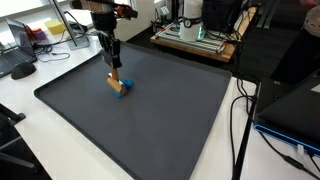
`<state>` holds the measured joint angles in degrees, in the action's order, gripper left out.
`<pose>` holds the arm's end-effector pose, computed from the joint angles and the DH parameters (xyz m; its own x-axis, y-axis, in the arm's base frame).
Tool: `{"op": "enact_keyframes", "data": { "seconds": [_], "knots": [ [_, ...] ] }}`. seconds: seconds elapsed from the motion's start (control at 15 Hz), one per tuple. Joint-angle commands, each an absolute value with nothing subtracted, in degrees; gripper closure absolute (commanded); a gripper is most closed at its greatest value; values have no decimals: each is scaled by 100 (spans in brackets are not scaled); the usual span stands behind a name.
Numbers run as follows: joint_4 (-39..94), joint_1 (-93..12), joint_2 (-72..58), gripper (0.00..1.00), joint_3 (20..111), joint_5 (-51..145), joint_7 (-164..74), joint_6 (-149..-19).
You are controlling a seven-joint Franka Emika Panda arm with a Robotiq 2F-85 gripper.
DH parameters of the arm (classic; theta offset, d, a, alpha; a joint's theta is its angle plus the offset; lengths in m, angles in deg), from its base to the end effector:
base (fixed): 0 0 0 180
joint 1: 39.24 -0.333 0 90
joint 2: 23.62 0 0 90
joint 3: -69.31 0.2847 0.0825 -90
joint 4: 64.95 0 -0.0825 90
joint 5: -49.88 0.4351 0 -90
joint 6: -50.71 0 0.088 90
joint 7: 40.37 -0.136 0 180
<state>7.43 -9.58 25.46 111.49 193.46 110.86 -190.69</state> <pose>0.6198 -0.0484 0.2451 0.9560 -0.2413 0.1666 -0.2415 -0.9702 -0.0196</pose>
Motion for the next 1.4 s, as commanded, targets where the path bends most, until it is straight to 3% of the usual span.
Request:
{"op": "enact_keyframes", "data": {
  "seconds": [0.0, 1.33],
  "knots": [
    [962, -975, 2897, 78, 11109, 19394, 11224, -19357],
    [1353, -804, 2716, 78, 11314, 19409, 11142, -19326]
  ]
}}
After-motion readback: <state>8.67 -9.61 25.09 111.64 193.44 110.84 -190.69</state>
